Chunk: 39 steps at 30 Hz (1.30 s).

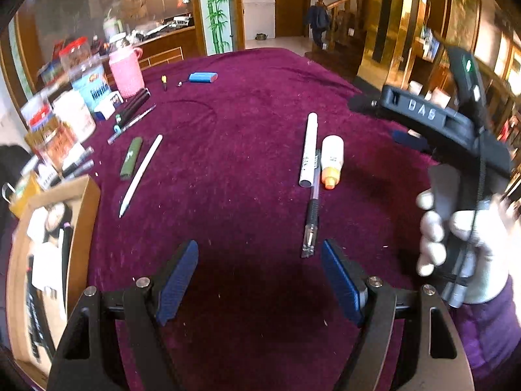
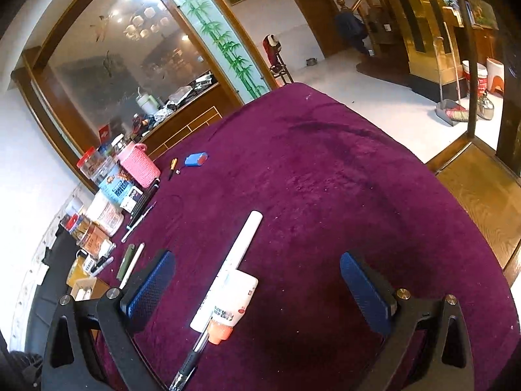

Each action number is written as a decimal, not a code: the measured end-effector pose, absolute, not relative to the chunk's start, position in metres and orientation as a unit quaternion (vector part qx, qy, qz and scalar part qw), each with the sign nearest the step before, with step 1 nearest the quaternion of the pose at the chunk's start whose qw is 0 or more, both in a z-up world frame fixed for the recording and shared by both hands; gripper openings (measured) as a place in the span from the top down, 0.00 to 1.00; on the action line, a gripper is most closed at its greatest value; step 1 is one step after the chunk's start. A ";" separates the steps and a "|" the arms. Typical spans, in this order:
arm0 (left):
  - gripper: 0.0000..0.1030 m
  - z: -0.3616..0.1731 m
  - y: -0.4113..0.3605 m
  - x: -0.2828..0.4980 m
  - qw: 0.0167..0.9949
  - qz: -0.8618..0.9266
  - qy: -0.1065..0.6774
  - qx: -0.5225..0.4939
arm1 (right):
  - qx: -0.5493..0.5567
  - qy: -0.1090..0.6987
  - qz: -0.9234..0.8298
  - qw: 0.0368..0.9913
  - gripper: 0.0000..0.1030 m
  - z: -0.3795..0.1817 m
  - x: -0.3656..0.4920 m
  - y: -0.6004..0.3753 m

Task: Organize rigid objects
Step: 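Lower the left tool over the white marker while the right tool lowers over the glue bottle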

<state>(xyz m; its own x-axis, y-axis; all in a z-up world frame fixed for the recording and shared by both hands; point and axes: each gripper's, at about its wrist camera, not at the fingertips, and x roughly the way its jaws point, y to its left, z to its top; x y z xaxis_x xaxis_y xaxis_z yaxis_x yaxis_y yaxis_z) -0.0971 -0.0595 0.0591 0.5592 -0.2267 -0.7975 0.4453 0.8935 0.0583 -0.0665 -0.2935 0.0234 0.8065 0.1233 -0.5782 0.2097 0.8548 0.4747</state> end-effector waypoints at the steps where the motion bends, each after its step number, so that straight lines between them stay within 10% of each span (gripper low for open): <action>1: 0.26 0.056 -0.063 -0.095 0.873 -0.185 0.429 0.138 | 0.266 0.311 -0.025 0.912 0.01 0.023 -0.066 -0.292; 39: 0.26 0.033 -0.092 -0.016 0.847 -0.220 0.474 0.097 | 0.328 0.313 -0.050 0.890 0.01 0.011 -0.067 -0.319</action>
